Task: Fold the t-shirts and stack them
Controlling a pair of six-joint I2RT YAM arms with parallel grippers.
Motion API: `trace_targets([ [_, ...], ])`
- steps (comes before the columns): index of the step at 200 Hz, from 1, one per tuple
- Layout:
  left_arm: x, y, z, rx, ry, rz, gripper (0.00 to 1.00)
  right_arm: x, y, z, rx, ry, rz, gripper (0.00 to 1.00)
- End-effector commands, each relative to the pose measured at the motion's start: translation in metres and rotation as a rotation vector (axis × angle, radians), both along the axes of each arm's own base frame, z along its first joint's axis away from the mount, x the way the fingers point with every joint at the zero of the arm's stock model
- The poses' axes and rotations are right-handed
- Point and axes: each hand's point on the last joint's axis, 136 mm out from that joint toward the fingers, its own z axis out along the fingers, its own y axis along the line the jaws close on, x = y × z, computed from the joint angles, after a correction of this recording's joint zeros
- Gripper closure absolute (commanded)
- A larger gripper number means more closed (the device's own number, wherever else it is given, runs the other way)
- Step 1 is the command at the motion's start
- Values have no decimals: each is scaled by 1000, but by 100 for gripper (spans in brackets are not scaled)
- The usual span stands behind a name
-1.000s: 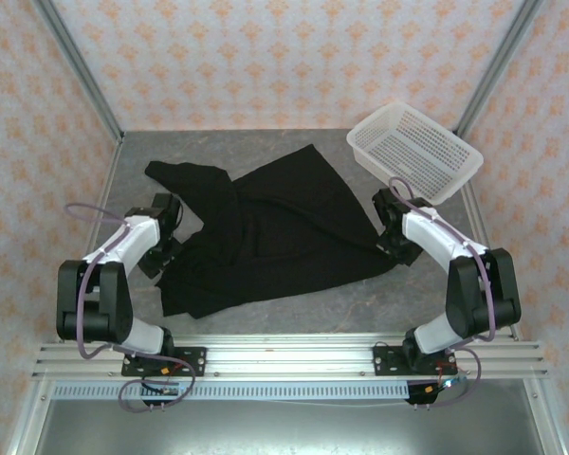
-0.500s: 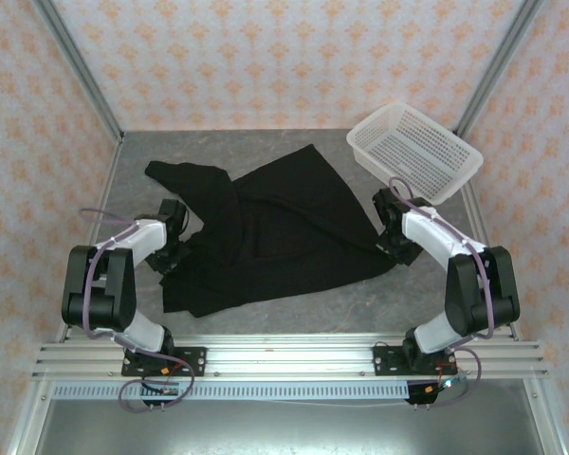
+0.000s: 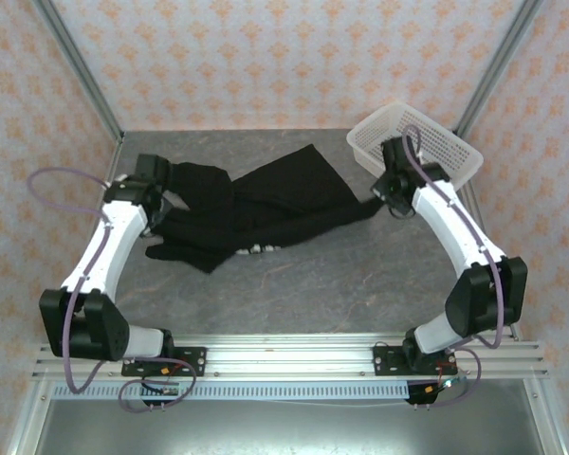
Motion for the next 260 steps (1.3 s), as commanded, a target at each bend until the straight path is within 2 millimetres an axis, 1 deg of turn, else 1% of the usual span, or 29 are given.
trace_targets([
  [1, -34, 24, 51, 124, -22, 123, 100, 26, -5, 59, -26, -155, -18, 100],
  [16, -44, 28, 85, 141, -122, 156, 100, 33, -3, 98, -4, -248, -24, 100],
  [35, -63, 35, 125, 170, -243, 195, 100, 31, -2, 141, 24, -354, -20, 100],
  [56, -83, 39, 164, 200, -352, 209, 100, 17, -3, 182, 55, -472, -9, 100],
  [77, -102, 42, 201, 231, -441, 205, 100, -6, -5, 223, 88, -604, 12, 100],
  [96, -113, 45, 231, 263, -497, 202, 100, -25, -7, 251, 112, -700, 29, 100],
  [107, -111, 45, 245, 273, -510, 186, 100, -30, -4, 264, 131, -740, 44, 100],
  [116, -109, 45, 253, 279, -510, 180, 100, -27, 0, 271, 151, -756, 63, 100],
  [131, -95, 45, 260, 278, -495, 158, 100, -15, 10, 279, 188, -774, 94, 100],
  [143, -79, 46, 258, 252, -473, 144, 100, 0, 16, 281, 215, -776, 109, 100],
  [164, -44, 49, 249, 180, -450, 127, 100, 40, 33, 278, 263, -762, 164, 100],
  [176, -20, 54, 240, 131, -434, 123, 100, 64, 42, 276, 284, -763, 192, 100],
  [196, 19, 62, 237, 97, -447, 99, 100, 103, 52, 271, 314, -760, 213, 100],
  [199, 25, 63, 237, 95, -451, 92, 100, 107, 53, 274, 315, -769, 217, 100],
  [209, 45, 67, 237, 85, -463, 76, 100, 127, 57, 271, 325, -771, 225, 100],
  [224, 73, 71, 246, 59, -513, 37, 100, 154, 60, 274, 358, -787, 237, 100],
  [231, 80, 74, 256, 65, -544, 36, 100, 165, 61, 279, 373, -806, 244, 100],
  [232, 81, 74, 257, 65, -548, 34, 100, 165, 61, 282, 376, -815, 245, 100],
  [235, 84, 75, 262, 70, -561, 30, 100, 171, 61, 282, 379, -817, 244, 100],
  [247, 92, 79, 282, 85, -626, 23, 100, 183, 59, 296, 391, -868, 247, 100],
  [260, 93, 84, 304, 91, -703, 24, 100, 191, 51, 313, 422, -941, 229, 100],
])
